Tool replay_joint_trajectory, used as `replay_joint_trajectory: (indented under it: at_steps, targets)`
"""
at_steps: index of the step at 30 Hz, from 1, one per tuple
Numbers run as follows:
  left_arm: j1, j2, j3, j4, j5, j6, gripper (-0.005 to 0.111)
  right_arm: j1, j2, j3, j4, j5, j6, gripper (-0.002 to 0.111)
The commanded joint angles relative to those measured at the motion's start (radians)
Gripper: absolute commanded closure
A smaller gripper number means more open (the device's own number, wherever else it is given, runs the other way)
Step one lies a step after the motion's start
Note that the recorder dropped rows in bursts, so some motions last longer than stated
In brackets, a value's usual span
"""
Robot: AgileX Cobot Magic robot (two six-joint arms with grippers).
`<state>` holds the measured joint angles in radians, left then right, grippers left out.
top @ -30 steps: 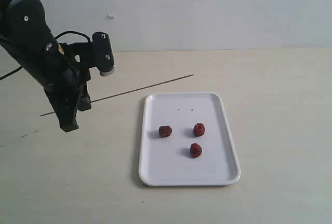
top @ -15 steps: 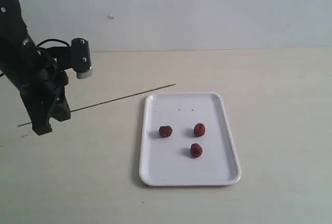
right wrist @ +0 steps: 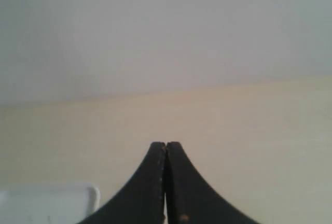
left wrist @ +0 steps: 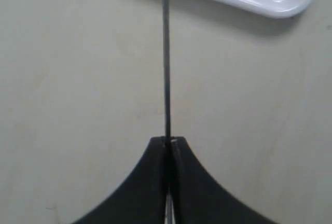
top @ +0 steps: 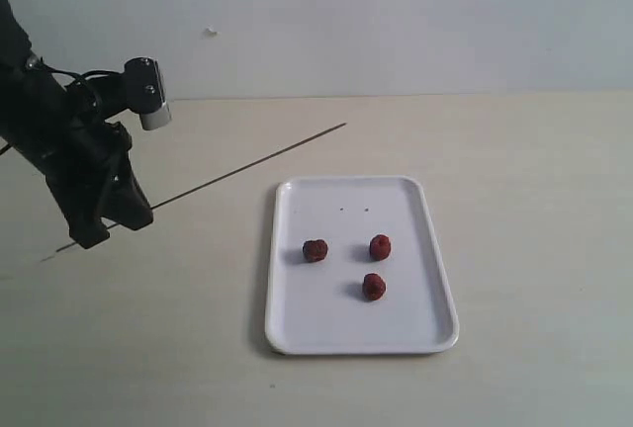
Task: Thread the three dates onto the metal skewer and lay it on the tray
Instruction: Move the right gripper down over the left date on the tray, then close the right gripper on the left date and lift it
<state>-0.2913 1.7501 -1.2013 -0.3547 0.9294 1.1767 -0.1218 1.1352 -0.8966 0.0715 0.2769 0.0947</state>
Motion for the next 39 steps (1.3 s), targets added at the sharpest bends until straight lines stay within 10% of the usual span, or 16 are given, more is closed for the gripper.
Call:
replay_joint_trajectory:
  at_steps: [1,7,21,39]
  targets:
    - [0.003,-0.011,0.003,0.035,0.060,0.005,0.107,0.000,0.246,-0.248,0.022,0.432,-0.208,0.108]
    - [0.005,-0.011,0.003,0.125,0.076,-0.067,0.107,0.158,0.462,-0.410,0.022,0.719,-0.372,0.108]
    - [0.195,-0.011,0.003,0.150,0.089,-0.248,0.107,0.520,0.791,-0.561,0.116,0.643,-0.269,0.070]
    - [0.226,-0.011,0.003,0.060,0.089,-0.213,0.107,0.634,1.052,-0.795,-0.125,0.709,0.203,0.061]
